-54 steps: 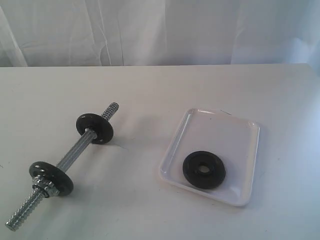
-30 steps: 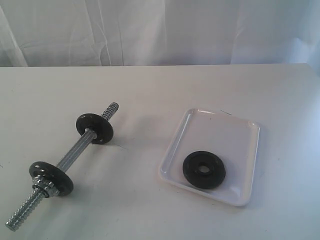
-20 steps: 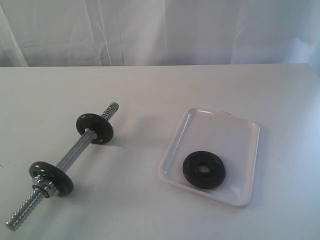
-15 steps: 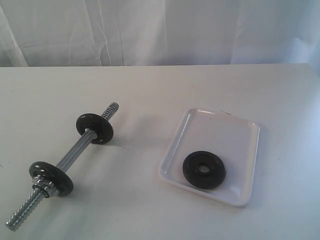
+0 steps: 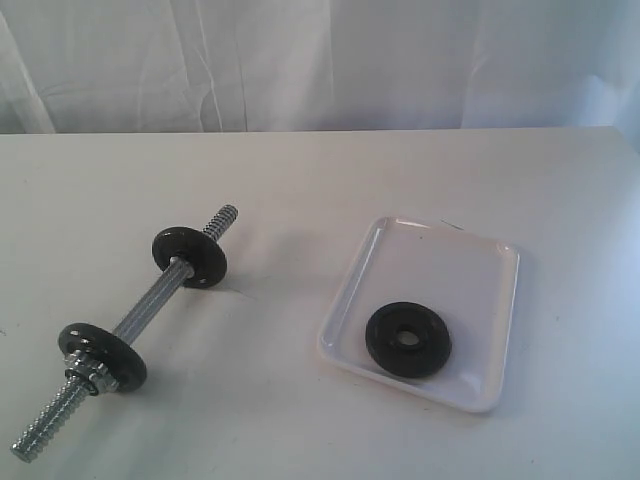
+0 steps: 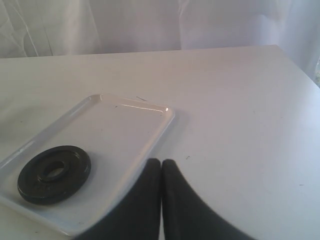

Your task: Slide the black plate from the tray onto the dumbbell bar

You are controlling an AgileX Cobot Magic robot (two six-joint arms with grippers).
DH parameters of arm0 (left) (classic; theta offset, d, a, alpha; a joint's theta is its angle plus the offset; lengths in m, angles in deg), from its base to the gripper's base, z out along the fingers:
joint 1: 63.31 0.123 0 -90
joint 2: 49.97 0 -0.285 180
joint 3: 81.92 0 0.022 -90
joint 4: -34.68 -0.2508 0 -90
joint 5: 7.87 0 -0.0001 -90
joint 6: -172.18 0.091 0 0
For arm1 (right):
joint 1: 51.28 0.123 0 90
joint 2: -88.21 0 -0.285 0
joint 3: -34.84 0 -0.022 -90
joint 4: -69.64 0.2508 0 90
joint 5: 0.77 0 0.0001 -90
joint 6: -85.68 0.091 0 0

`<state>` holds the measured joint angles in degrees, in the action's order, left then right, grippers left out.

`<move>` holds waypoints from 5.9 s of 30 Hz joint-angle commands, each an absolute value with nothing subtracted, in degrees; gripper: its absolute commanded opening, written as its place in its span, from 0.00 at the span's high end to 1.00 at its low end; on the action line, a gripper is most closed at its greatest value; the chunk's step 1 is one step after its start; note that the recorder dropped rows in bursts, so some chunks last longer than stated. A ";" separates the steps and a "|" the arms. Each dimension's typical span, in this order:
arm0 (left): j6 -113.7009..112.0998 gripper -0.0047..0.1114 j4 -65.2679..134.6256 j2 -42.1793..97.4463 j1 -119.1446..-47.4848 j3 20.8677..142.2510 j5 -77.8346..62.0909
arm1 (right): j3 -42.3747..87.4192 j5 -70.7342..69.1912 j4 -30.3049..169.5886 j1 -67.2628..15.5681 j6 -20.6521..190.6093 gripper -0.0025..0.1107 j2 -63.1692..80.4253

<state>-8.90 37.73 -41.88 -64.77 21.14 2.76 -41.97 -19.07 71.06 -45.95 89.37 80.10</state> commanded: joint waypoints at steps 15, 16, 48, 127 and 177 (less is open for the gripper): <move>-3.90 0.96 37.61 -42.18 -64.56 20.87 -21.56 | -42.37 -18.25 71.31 -45.71 89.37 0.98 80.43; -0.99 0.96 37.61 -42.18 -64.56 20.87 -21.56 | -42.37 -18.25 71.31 -45.71 89.37 0.98 80.43; -30.64 0.96 38.04 -37.05 -64.56 32.49 -31.56 | -42.37 -17.79 71.31 -45.71 89.37 0.98 80.43; -3.12 0.11 32.65 58.19 -89.75 83.18 14.23 | -42.37 -16.48 71.31 -45.71 89.37 0.98 80.43; -3.09 0.96 33.82 57.10 -89.75 83.31 14.37 | -42.37 -16.48 71.31 -45.71 89.37 0.98 80.43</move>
